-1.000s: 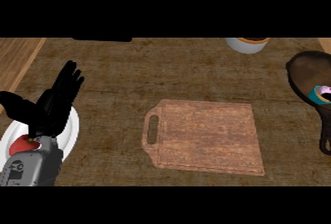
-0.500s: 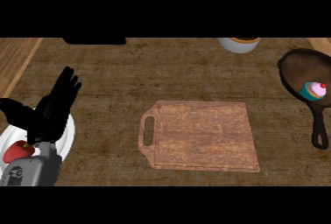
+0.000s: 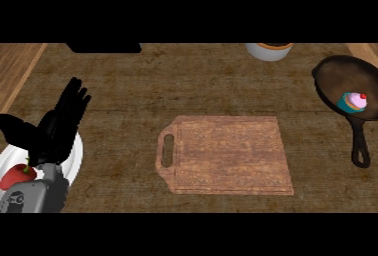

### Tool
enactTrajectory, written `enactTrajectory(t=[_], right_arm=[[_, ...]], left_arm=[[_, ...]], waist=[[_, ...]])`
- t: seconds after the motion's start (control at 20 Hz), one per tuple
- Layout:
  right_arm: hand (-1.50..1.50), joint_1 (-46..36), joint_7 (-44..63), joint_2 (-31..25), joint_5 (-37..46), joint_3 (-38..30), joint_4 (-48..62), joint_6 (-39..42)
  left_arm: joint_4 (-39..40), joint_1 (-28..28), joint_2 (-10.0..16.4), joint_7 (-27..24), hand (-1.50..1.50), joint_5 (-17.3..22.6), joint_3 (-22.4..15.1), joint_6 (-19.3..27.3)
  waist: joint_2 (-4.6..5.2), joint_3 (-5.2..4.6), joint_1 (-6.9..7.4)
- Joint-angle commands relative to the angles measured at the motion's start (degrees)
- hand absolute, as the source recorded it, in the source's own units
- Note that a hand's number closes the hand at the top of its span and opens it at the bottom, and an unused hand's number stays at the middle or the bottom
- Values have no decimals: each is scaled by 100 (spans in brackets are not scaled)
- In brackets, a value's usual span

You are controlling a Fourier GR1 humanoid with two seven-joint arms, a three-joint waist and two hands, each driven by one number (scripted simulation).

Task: Pick the cupcake from the cutting board and place it in the pan

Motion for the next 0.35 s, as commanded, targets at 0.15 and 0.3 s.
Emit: enactTrajectory(t=[0.15, 0.3], right_arm=[[-150, 456, -167, -143, -377, 118, -66, 302], [-150, 630, -334, -107, -485, 256, -137, 381]], left_arm=[[27, -241, -73, 241, 0, -133, -70, 143], [144, -135, -19, 37, 0, -82, 63, 48]], waist=[[1, -1, 28], [-7, -5, 18]])
